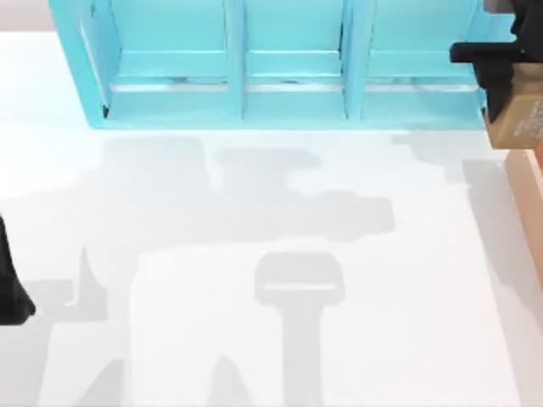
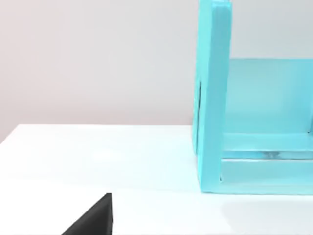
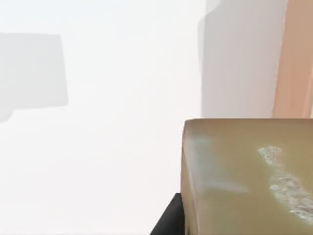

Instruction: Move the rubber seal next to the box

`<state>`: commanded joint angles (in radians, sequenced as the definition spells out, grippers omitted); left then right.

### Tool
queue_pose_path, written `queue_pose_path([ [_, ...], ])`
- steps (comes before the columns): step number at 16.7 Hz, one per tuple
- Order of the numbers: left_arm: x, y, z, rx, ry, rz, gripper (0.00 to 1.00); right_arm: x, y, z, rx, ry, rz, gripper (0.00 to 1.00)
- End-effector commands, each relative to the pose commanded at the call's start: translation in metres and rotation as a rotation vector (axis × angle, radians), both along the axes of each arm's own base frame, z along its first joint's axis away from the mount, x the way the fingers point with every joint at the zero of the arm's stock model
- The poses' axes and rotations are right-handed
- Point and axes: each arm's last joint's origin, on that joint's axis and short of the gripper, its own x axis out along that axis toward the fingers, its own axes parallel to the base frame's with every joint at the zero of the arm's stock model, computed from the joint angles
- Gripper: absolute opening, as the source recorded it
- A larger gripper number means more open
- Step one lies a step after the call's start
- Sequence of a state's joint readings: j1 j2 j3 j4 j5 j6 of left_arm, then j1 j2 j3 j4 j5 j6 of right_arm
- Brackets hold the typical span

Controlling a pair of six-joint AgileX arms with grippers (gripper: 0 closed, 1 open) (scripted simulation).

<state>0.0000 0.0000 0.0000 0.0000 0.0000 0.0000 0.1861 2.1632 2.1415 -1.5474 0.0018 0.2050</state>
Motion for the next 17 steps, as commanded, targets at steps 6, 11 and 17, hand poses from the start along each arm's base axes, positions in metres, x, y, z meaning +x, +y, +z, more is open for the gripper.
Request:
queue_pose_path([
  [6, 0.0, 0.0, 0.0, 0.0, 0.0, 0.0, 1.0, 0.001, 0.001, -0.014, 0.002, -0.005, 0.001, 0.0],
  [11, 0.0, 0.0, 0.0, 0.0, 0.0, 0.0, 1.0, 0.001, 0.001, -0.055, 0.0, 0.001, 0.0, 0.0],
  [17, 0.0, 0.0, 0.0, 0.0, 0.0, 0.0, 1.0, 0.0, 0.001, -0.065, 0.0, 0.0, 0.0, 0.0],
])
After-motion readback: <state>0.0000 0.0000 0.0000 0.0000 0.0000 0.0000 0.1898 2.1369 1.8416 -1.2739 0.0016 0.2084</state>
